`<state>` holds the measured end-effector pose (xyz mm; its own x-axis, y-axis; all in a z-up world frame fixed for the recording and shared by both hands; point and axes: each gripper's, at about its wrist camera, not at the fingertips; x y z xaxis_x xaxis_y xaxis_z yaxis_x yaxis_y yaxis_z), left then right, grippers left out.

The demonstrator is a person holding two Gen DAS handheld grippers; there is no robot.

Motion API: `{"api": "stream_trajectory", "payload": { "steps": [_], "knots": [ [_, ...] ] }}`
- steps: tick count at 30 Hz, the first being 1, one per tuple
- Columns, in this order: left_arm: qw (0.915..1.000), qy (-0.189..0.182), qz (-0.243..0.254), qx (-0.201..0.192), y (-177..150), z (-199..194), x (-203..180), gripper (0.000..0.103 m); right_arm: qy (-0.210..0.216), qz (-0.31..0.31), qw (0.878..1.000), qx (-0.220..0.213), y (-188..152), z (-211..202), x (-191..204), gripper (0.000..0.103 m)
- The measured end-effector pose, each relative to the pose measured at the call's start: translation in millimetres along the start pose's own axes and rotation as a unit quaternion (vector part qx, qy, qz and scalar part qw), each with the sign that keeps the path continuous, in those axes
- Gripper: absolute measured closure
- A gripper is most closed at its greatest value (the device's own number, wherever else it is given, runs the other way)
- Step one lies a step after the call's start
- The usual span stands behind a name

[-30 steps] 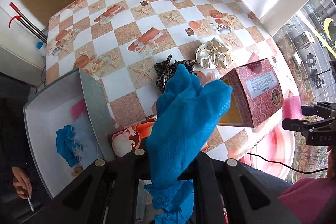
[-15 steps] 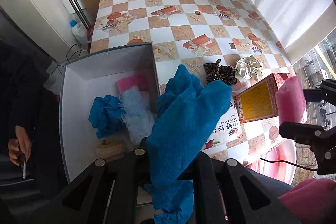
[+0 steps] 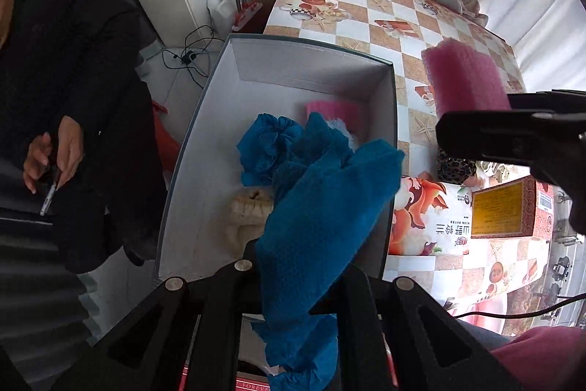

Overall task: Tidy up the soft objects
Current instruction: 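Carry the blue glove and pink sponge over the box with both tools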

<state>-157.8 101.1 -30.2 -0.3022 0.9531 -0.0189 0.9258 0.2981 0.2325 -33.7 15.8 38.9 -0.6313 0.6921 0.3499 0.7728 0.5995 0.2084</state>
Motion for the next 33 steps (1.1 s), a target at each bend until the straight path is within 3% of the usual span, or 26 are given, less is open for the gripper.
{"api": "stream_trajectory", "payload": {
  "steps": [8,33],
  "knots": [
    [0.9993,0.002,-0.034,0.018,-10,8,14,0.092,0.003,-0.021,0.999,0.027,-6,18,12,0.031],
    [0.9986,-0.004,-0.037,0.037,-19,17,19,0.092,-0.005,-0.021,0.999,0.042,-11,26,17,0.031]
  ]
}}
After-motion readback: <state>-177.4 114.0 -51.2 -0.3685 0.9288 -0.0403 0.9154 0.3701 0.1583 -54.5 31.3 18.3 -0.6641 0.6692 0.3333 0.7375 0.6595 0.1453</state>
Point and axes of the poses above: each gripper's, at about its wrist camera, not at the fingertips, and z roughly the way its jaws point, x to its left, y to its top
